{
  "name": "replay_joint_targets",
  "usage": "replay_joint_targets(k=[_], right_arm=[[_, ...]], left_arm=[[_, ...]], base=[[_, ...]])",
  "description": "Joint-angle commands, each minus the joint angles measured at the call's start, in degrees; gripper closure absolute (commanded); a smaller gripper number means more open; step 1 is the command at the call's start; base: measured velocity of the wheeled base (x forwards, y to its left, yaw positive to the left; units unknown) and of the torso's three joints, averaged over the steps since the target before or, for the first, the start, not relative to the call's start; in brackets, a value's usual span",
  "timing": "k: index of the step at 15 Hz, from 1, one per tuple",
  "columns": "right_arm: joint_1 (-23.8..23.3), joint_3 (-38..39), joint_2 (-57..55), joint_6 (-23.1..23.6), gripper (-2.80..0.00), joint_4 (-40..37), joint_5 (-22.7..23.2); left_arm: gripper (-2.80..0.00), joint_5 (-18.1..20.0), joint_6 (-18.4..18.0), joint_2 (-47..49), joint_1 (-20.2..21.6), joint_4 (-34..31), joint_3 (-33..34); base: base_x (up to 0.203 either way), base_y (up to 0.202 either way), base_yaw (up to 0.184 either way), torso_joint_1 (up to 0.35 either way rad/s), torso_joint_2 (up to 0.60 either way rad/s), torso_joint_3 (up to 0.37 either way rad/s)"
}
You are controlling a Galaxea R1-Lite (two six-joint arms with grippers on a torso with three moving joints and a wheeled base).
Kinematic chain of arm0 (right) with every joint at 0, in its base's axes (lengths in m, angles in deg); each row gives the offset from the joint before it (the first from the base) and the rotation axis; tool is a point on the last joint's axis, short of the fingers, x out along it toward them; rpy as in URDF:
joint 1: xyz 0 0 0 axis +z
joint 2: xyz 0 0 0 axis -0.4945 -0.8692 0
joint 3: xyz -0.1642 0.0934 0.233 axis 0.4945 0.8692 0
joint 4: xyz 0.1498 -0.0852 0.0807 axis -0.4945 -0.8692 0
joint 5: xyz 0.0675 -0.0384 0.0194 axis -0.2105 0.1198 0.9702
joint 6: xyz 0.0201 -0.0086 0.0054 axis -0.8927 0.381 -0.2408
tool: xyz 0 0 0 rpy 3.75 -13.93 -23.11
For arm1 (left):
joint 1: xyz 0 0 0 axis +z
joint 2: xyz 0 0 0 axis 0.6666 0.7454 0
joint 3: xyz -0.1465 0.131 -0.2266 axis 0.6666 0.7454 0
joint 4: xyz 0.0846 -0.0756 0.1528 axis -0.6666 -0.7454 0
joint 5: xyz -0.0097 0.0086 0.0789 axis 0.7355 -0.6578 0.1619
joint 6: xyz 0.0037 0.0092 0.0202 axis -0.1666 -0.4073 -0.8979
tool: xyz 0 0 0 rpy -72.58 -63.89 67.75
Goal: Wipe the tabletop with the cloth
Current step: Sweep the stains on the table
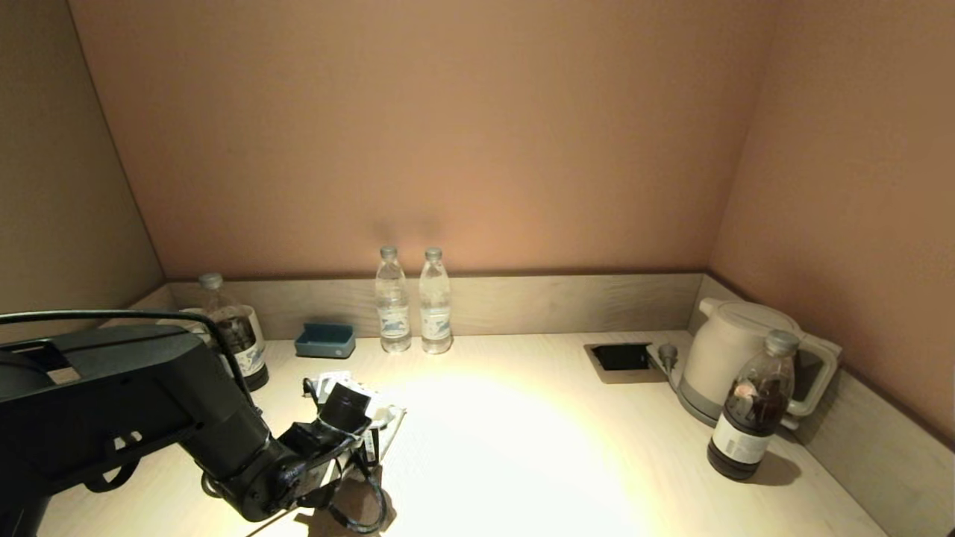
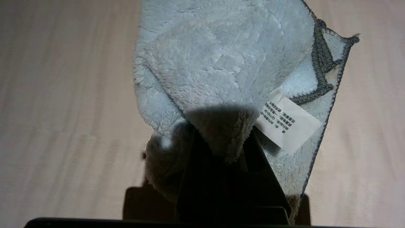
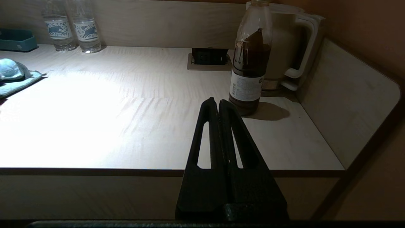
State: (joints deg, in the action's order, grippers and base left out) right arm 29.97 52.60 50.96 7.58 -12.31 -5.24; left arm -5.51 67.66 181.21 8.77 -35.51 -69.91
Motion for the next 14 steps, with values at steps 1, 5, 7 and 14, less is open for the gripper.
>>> replay_joint_targets(k=[1, 5, 7, 14], right_arm=[[0.0, 0.0, 0.0, 0.0, 0.0, 0.0, 0.0], [0.0, 0.1, 0.0, 0.0, 0.0, 0.0, 0.0], [0.0, 0.0, 0.0, 0.0, 0.0, 0.0, 0.0], [0.0, 0.0, 0.0, 0.0, 0.0, 0.0, 0.0]], left_arm=[[0.0, -0.2, 0.2, -1.0, -2.6, 0.4, 0.0], [0.0, -0.2, 0.6, -3.3, -12.4, -0.1, 0.4], [0.0, -0.2, 0.8, -4.3, -16.9, -0.2, 2.4], [0.0, -1.3, 3.2, -8.4, -21.0, 0.7, 14.6]], base=[[0.0, 0.0, 0.0, 0.0, 0.0, 0.0], [0.0, 0.0, 0.0, 0.0, 0.0, 0.0], [0.0, 0.0, 0.0, 0.0, 0.0, 0.0], [0.0, 0.0, 0.0, 0.0, 0.0, 0.0]])
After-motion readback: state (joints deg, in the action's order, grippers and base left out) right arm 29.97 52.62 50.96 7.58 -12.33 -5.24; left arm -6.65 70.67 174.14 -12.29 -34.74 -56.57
